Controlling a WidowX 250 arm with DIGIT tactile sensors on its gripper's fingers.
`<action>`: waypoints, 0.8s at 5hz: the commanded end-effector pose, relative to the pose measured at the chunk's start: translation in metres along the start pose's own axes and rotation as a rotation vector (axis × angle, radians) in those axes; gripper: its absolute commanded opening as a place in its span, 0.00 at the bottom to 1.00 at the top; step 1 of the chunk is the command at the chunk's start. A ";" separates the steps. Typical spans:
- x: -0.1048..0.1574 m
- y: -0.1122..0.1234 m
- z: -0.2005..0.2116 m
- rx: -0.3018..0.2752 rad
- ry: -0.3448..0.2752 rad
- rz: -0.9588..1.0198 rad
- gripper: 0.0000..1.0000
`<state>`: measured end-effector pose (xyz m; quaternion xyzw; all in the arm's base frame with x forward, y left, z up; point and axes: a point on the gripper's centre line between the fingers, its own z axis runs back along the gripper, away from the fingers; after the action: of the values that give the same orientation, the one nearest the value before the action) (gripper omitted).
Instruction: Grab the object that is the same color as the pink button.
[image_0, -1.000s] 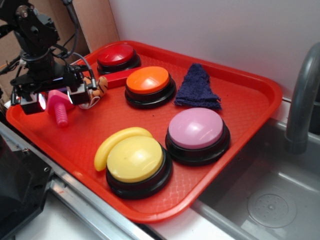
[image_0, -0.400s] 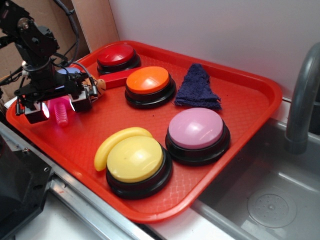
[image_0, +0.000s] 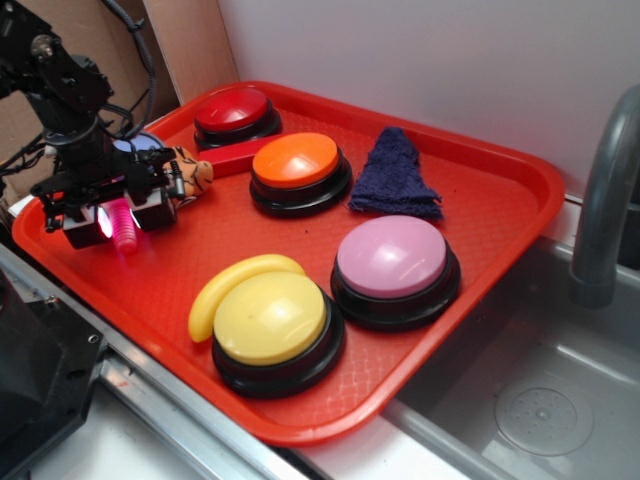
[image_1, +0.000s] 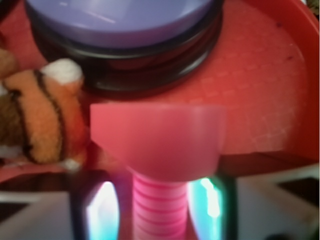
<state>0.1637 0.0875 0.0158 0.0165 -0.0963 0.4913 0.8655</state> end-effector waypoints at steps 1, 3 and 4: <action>0.006 -0.006 0.027 -0.040 -0.057 -0.113 0.00; -0.008 -0.033 0.078 -0.068 -0.012 -0.414 0.00; -0.024 -0.047 0.102 -0.092 0.021 -0.642 0.00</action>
<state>0.1742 0.0229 0.1043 -0.0007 -0.0806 0.1941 0.9777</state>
